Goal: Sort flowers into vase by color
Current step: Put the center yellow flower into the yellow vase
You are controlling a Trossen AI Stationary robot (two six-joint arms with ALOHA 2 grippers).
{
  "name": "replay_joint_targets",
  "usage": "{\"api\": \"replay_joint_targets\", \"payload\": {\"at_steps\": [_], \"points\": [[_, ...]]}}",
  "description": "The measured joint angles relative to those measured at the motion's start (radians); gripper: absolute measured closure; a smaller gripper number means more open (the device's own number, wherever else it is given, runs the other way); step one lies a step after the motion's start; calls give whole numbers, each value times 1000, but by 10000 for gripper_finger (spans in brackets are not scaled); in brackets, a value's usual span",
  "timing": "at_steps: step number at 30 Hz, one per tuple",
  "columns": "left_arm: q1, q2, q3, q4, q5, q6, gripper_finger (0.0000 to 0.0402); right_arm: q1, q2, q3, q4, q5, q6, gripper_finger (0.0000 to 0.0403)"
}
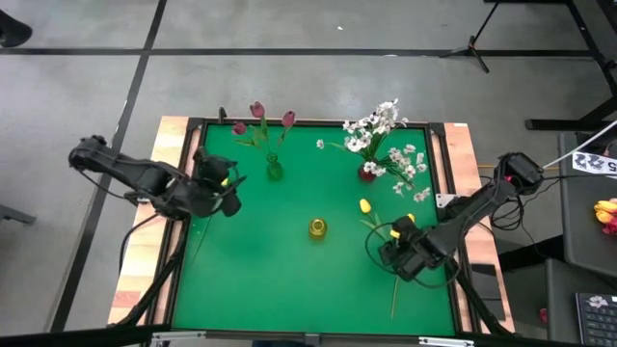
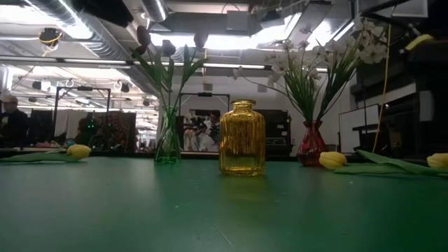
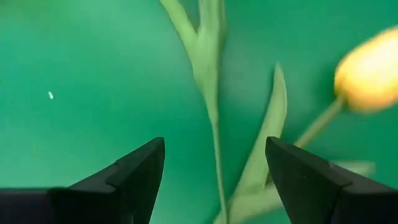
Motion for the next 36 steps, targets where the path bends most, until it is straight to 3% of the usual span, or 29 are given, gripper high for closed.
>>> {"api": "replay_joint_targets", "payload": {"at_steps": [10,25,36], "points": [[-101,-57,0,18,-46,-25,188,-112,43,-16,20,86,-338,123],[-104,-56,0,13,-56,14,188,-136,93,-50,114,85,-391,124],[-103,-56,0,-43,-56,-2,188,-226,152,-45,136,35,-500,205]]}}
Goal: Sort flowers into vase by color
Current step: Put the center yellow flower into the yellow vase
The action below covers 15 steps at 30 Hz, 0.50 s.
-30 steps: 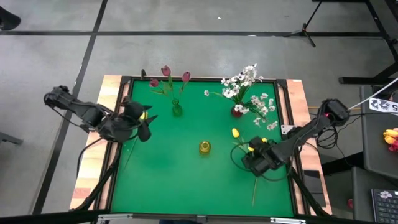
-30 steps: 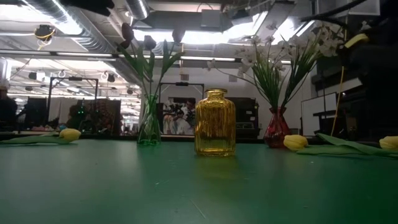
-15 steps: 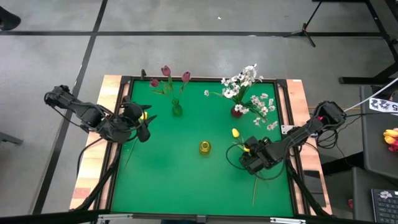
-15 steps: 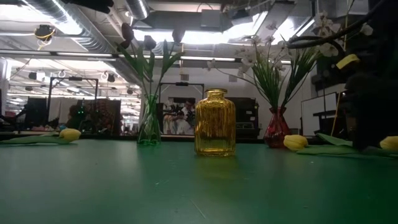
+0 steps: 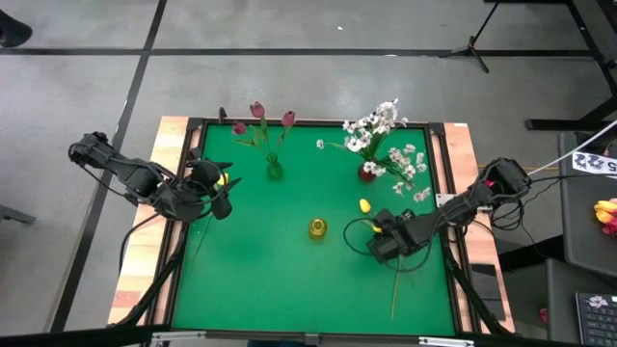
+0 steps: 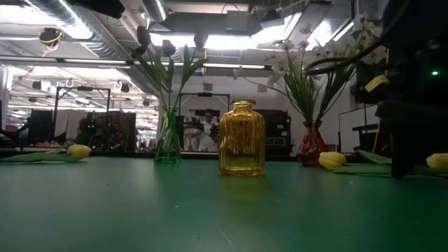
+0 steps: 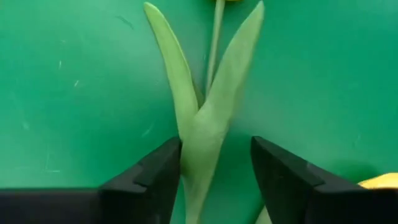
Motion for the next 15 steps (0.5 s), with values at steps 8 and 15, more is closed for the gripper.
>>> {"api": "replay_joint_targets", "payload": {"at_steps": [8,15], "points": [[0,0,0,0,0,0,188,-16,2,0,39,-21,-23,334],[0,0,0,1,-9,-1,188,-18,8,32,71,49,-23,383]]}}
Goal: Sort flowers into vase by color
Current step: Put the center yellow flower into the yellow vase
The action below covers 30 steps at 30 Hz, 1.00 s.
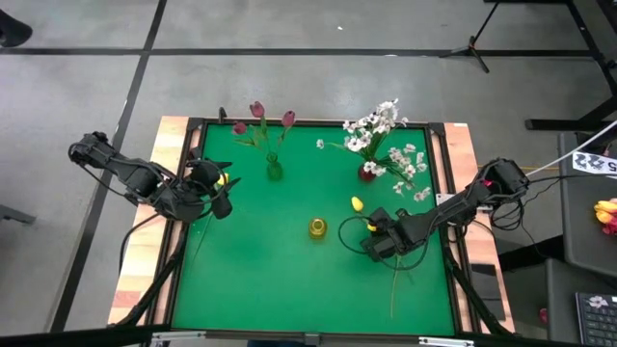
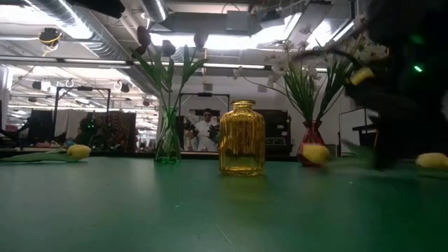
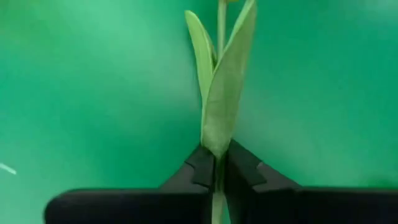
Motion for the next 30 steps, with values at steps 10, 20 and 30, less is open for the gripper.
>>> {"api": "replay_joint_targets", "payload": {"at_steps": [10,20,30], "points": [[0,0,0,0,-21,-1,188,21,-2,211,60,317,-205,396],[0,0,0,1,-47,-2,188,130,-4,338,349,874,-614,398],[0,0,0,4,-69,-2,188,70,-4,337,992,665,-1316,397]]}}
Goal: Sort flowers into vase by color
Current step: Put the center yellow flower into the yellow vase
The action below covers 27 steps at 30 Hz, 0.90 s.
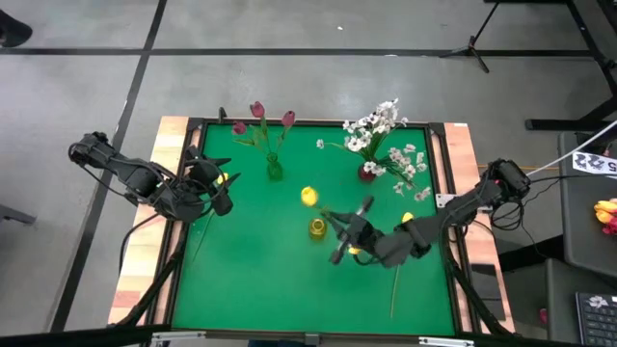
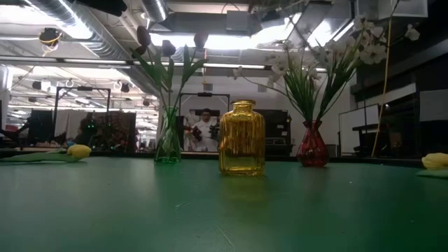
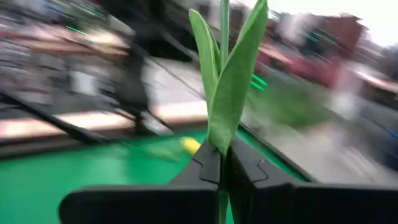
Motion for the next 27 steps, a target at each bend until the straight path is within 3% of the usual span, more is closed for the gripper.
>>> {"api": "replay_joint_targets", "payload": {"at_steps": [3,10,15,18,27], "points": [[0,0,0,0,-1,0,188,-37,0,0,205,-259,-230,397],[0,0,0,0,-1,0,188,-98,0,-59,532,-636,-492,398],[0,0,0,0,-2,0,188,-124,0,-283,1013,-681,-507,398],[0,0,0,0,-2,0,188,-122,-2,-417,1267,-651,-506,398],[0,0,0,1,-20,-2,188,-177,31,-430,1251,-735,-439,398]]}}
